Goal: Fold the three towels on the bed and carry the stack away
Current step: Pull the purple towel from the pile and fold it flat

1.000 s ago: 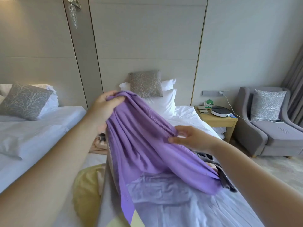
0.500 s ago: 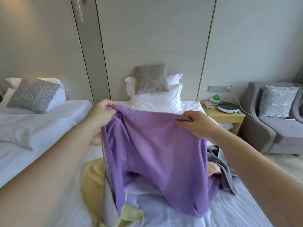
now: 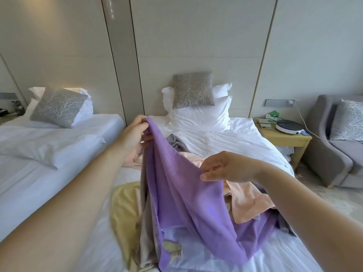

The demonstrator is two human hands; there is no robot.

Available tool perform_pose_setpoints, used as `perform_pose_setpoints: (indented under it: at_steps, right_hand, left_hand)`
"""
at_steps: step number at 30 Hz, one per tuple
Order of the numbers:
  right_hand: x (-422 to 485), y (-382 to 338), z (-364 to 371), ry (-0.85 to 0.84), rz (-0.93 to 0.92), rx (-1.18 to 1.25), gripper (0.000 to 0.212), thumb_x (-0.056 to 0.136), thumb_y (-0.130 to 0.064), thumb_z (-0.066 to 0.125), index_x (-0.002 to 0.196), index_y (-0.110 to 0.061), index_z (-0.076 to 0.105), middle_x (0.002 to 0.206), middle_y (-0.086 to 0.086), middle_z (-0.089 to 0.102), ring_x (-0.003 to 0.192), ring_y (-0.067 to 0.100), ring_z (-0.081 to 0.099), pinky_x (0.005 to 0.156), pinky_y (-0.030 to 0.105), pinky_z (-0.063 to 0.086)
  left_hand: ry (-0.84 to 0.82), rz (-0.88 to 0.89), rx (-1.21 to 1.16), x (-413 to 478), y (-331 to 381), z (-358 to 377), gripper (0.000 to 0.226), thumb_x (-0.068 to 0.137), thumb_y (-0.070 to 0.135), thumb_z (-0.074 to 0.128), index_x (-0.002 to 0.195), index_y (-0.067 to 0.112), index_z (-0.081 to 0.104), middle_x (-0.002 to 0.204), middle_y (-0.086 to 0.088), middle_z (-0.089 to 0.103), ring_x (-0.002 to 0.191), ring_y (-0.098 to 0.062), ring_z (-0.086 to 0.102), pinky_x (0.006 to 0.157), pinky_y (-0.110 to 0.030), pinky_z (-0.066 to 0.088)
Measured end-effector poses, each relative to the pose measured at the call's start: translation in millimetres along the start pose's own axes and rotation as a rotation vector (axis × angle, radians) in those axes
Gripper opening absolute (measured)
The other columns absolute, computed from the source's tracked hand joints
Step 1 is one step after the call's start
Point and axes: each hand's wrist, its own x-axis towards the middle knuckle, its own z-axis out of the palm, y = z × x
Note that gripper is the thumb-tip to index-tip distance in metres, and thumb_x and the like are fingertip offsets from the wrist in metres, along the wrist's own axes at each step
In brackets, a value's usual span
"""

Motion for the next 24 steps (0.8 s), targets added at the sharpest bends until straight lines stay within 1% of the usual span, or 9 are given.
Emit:
perform_pose_setpoints:
  at_steps: [2,4,6,10,14,18,20,22,24]
  right_hand:
    - [8,-4,-2,0.066,-0.003,0.065,0.006,0.085,-0.027,0.069,0.089,-0.024,0.072,0.087,-0.002,0.072,0.076,0.003,0.063,0.072,0.014,0.049]
    - [20,-8,-7,0.331,-0.06,0.154,0.009,0.088,-0.021,0.066,0.095,-0.017,0.071,0.091,0.003,0.072,0.078,0.006,0.064,0.079,0.028,0.052]
    - [32,-16,-9,0.407,-0.155,0.32,0.013,0.092,-0.014,0.06,0.103,-0.016,0.066,0.101,-0.001,0.07,0.09,0.006,0.063,0.086,0.027,0.05]
    - [50,-32,4,0.061,-0.317,0.457,0.028,0.097,-0.003,0.047,0.121,-0.012,0.058,0.114,-0.001,0.064,0.105,0.008,0.058,0.096,0.022,0.046]
    - [58,-37,18,-0.161,-0.333,0.469,0.025,0.094,-0.004,0.049,0.103,-0.018,0.068,0.093,-0.016,0.07,0.089,-0.002,0.062,0.084,0.015,0.045]
    - [62,-31,11,-0.055,-0.322,0.477,0.018,0.094,-0.012,0.052,0.097,0.003,0.06,0.091,0.005,0.059,0.089,0.016,0.053,0.09,0.03,0.041]
    - [60,-35,1,0.039,-0.294,0.643,0.016,0.096,-0.014,0.047,0.083,-0.008,0.055,0.079,0.002,0.053,0.079,0.017,0.049,0.082,0.033,0.038]
    - [58,-43,-13,0.123,-0.289,0.762,0.017,0.094,-0.019,0.048,0.078,-0.015,0.051,0.07,-0.004,0.049,0.068,0.011,0.047,0.071,0.028,0.036]
    - [53,-52,-29,0.193,-0.321,0.555,0.018,0.094,-0.023,0.052,0.078,-0.015,0.05,0.069,-0.005,0.047,0.065,0.007,0.043,0.065,0.023,0.034]
  left_hand:
    - [-0.193,0.049,-0.141,-11,12,8,0.024,0.088,0.008,0.031,0.071,0.016,0.045,0.065,-0.003,0.045,0.058,-0.016,0.046,0.06,-0.029,0.035]
    - [-0.355,0.052,-0.137,-24,22,15,0.017,0.072,0.013,0.034,0.058,0.014,0.044,0.059,-0.008,0.036,0.054,-0.019,0.036,0.053,-0.03,0.029]
    - [-0.464,0.061,-0.117,-33,29,24,0.013,0.063,0.015,0.034,0.051,0.015,0.04,0.057,-0.005,0.029,0.052,-0.019,0.029,0.052,-0.033,0.019]
    - [-0.577,0.118,-0.11,-40,51,38,0.021,0.068,0.02,0.041,0.047,0.018,0.04,0.05,0.002,0.031,0.044,-0.013,0.03,0.045,-0.023,0.029]
    - [-0.537,0.223,0.1,-37,66,28,0.037,0.071,0.002,0.051,0.044,0.023,0.038,0.046,0.007,0.03,0.041,-0.007,0.029,0.041,-0.017,0.031]
    - [-0.541,0.245,0.127,-34,71,9,0.041,0.072,-0.005,0.058,0.049,0.024,0.04,0.049,0.009,0.035,0.044,-0.006,0.034,0.047,-0.016,0.034]
    - [-0.497,0.284,0.305,-31,73,-4,0.039,0.074,0.005,0.07,0.054,0.023,0.043,0.053,0.007,0.038,0.047,-0.006,0.038,0.049,-0.017,0.033]
    - [-0.414,0.375,0.725,-26,73,-16,0.038,0.072,0.023,0.082,0.059,0.025,0.047,0.057,0.006,0.041,0.052,-0.008,0.036,0.05,-0.019,0.031]
    - [-0.381,0.404,1.0,-22,74,-18,0.03,0.071,0.038,0.08,0.063,0.03,0.052,0.057,0.01,0.045,0.054,-0.01,0.038,0.051,-0.021,0.032]
